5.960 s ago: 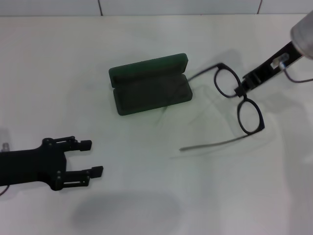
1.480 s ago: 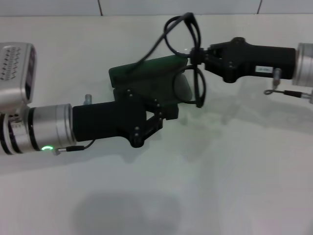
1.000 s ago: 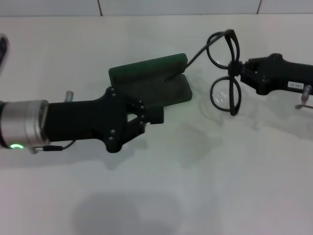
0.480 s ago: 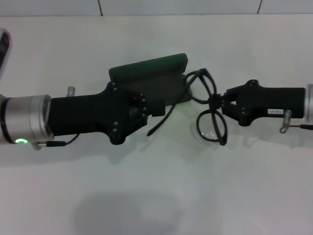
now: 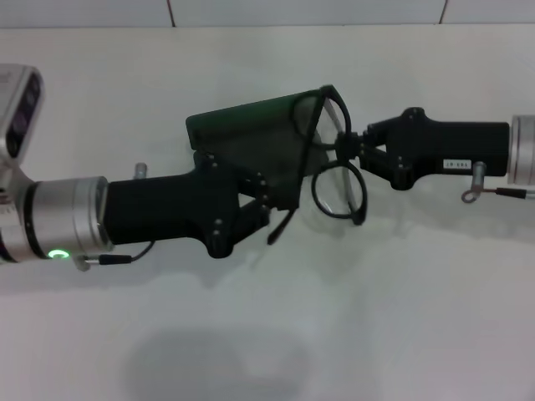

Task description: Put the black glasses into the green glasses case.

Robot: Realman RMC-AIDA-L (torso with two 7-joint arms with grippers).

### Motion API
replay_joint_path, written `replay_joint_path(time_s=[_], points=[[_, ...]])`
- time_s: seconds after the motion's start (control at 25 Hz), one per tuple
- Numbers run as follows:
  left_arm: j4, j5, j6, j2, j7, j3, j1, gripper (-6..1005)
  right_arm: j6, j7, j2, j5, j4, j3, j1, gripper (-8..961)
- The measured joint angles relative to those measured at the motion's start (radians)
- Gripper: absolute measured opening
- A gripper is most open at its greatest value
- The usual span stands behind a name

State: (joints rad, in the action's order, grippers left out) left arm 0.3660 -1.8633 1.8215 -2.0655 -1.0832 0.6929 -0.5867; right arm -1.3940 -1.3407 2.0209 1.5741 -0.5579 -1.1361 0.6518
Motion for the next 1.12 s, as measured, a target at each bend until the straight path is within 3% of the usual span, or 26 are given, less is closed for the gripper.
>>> replay_joint_path(time_s=[0.24, 1.12], points=[[-0.016, -0.003, -0.036, -0.019, 0.001, 0.002, -0.01, 1, -0.026, 0.0, 0.004, -0.008, -0.011, -0.004, 0.019, 102], [-0.036, 0.001, -0.067, -0.024, 0.007, -0.002, -0.029, 2, -0.129, -0.006, 0.007, -0.06, -0.007, -0.036, 0.042, 113]])
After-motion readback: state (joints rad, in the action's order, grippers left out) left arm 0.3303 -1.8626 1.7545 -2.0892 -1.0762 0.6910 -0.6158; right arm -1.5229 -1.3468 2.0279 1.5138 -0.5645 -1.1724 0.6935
